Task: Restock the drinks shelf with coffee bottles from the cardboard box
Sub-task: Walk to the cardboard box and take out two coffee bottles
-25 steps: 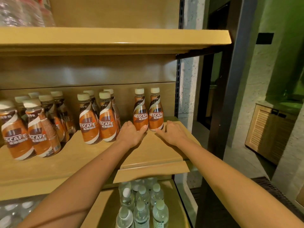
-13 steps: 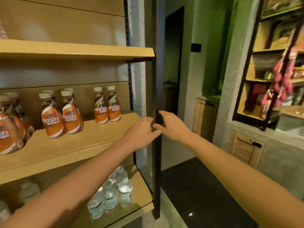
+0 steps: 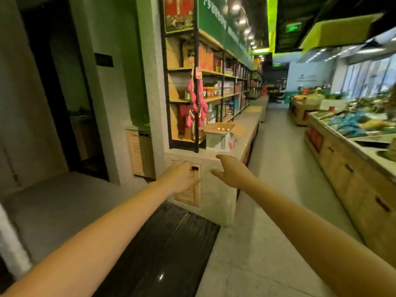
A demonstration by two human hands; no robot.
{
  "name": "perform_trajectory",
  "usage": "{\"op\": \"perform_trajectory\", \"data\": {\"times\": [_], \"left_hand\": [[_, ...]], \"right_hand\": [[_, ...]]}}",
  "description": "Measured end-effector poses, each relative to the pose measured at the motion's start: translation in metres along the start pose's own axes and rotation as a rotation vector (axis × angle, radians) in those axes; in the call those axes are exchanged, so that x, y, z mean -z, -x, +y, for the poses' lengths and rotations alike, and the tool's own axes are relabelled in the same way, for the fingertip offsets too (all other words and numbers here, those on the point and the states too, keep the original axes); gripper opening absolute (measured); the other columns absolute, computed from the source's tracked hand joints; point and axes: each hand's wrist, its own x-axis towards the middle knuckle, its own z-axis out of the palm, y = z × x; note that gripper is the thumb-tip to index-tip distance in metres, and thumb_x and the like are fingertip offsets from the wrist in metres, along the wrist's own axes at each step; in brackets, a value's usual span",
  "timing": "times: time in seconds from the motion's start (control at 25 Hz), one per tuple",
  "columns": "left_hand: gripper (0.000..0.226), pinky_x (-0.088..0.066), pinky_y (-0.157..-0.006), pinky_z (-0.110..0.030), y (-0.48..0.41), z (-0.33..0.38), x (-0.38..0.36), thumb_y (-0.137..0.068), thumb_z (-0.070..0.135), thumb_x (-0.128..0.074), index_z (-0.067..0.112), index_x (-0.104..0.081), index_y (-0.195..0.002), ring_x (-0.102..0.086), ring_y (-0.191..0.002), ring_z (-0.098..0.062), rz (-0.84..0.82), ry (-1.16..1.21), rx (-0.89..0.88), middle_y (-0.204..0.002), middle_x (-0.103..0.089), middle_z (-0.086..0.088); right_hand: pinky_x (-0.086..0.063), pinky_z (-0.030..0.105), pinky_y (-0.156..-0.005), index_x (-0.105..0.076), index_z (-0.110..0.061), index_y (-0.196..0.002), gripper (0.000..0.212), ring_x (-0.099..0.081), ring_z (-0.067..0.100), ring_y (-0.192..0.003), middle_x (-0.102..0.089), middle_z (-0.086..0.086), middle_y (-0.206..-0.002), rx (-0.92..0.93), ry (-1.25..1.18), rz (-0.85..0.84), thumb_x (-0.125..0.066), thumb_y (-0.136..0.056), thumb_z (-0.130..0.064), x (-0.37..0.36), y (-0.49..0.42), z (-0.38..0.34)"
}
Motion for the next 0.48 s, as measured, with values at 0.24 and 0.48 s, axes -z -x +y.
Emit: {"op": "perform_trajectory", "data": {"times": [0.24,0.48], "left_hand": [[0.051,-0.042,-0.094,-0.033,-0.170,0.125,-0.093,-0.091,0.029,-0.056,0.015,-0.042,-0.137,-0.048,-0.124,-0.025,-0.023,0.051,-0.040,-0.141,-0.047,-0.008],[0.065,-0.045,-0.094,-0.040,-0.322,0.194,-0.159,-0.086,0.047,-0.057,0.008,-0.042,-0.135,-0.051,-0.120,-0.029,-0.053,-0.072,-0.017,-0.136,-0.049,-0.013]], "right_hand": [[-0.042,0.041,-0.103,-0.044,-0.004,-0.134,0.050,-0.049,0.032,-0.125,-0.052,0.014,-0.136,-0.131,0.127,0.032,-0.054,-0.093,-0.031,0.082,-0.052,0.196],[-0.040,0.039,-0.103,-0.040,-0.002,-0.136,0.055,-0.047,0.030,-0.126,-0.048,0.016,-0.139,-0.222,0.247,0.021,-0.053,-0.094,-0.034,0.139,-0.116,0.350]]}}
